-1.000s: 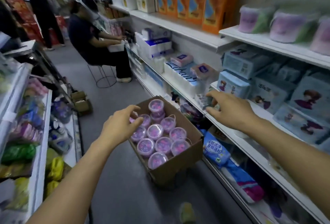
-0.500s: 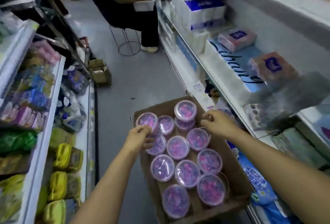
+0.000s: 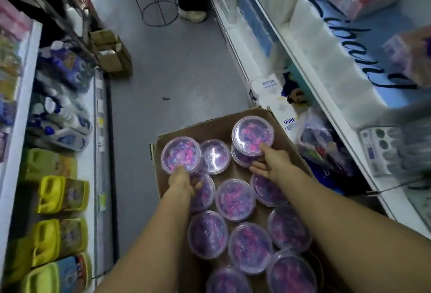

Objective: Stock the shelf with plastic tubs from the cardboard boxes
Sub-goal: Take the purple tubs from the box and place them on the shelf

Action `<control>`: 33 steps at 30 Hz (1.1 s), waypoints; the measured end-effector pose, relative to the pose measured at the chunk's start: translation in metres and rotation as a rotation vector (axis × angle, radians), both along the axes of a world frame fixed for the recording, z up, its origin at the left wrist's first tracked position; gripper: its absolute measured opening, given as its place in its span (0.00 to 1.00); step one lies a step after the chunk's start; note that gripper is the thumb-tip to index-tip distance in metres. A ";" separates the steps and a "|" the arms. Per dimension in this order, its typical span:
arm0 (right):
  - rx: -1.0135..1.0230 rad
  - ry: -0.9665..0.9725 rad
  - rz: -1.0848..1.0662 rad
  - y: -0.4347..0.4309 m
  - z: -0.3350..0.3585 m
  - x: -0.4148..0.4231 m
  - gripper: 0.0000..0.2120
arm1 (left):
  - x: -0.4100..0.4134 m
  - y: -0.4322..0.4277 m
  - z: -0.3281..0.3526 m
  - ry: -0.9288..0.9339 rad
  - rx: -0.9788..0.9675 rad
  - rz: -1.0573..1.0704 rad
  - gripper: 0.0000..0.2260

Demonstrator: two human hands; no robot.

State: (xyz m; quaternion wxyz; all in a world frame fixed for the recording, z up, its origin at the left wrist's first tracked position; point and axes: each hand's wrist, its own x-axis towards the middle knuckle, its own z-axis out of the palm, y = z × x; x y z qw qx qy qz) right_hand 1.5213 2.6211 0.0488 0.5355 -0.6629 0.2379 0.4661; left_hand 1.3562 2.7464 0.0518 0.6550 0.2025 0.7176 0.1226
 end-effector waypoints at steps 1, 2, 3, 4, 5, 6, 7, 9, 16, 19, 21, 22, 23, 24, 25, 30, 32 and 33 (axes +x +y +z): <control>0.000 -0.005 -0.027 0.002 -0.004 0.000 0.24 | 0.000 0.000 -0.005 0.009 0.011 0.013 0.15; -0.002 -0.016 -0.050 0.004 -0.006 0.001 0.23 | -0.001 -0.001 -0.009 0.008 0.018 0.032 0.16; -0.004 -0.034 -0.064 0.005 -0.007 0.001 0.20 | -0.002 -0.001 -0.011 0.002 0.027 0.047 0.16; -0.013 -0.057 -0.069 0.006 -0.008 0.001 0.17 | -0.003 -0.003 -0.010 -0.007 0.033 0.058 0.17; -0.026 -0.082 -0.069 0.006 -0.009 0.001 0.13 | -0.004 -0.004 -0.010 -0.017 0.040 0.058 0.17; -0.041 -0.104 -0.062 0.005 -0.009 0.001 0.09 | -0.005 -0.006 -0.007 -0.029 0.049 0.056 0.17; -0.053 -0.121 -0.051 0.003 -0.006 0.000 0.07 | -0.006 -0.007 -0.005 -0.038 0.059 0.054 0.18; -0.076 -0.147 -0.016 -0.003 0.002 -0.002 0.07 | -0.010 -0.011 0.001 -0.038 0.066 0.044 0.18; -0.002 -0.109 -0.009 -0.048 0.049 -0.014 0.05 | -0.038 -0.040 0.040 -0.087 0.095 -0.057 0.12; 0.040 -0.105 -0.019 -0.075 0.078 -0.025 0.09 | -0.055 -0.053 0.063 -0.146 0.131 -0.134 0.10; 0.069 -0.114 -0.011 -0.095 0.103 -0.038 0.10 | -0.068 -0.064 0.082 -0.185 0.151 -0.193 0.09; 0.084 -0.123 -0.008 -0.106 0.115 -0.045 0.10 | -0.075 -0.070 0.092 -0.203 0.165 -0.221 0.09; 0.097 -0.138 -0.006 -0.117 0.129 -0.053 0.10 | -0.082 -0.077 0.103 -0.214 0.183 -0.247 0.08; 0.109 -0.155 -0.006 -0.130 0.143 -0.062 0.10 | -0.090 -0.086 0.115 -0.224 0.203 -0.273 0.08; 0.122 -0.173 -0.012 -0.143 0.157 -0.072 0.09 | -0.099 -0.095 0.127 -0.241 0.218 -0.298 0.09; 0.115 -0.299 -0.050 -0.218 0.226 -0.125 0.09 | -0.153 -0.143 0.186 -0.371 0.230 -0.434 0.10; 0.114 -0.345 -0.083 -0.254 0.254 -0.148 0.10 | -0.172 -0.164 0.210 -0.401 0.258 -0.494 0.13; 0.114 -0.375 -0.102 -0.272 0.269 -0.159 0.10 | -0.180 -0.175 0.224 -0.408 0.272 -0.525 0.14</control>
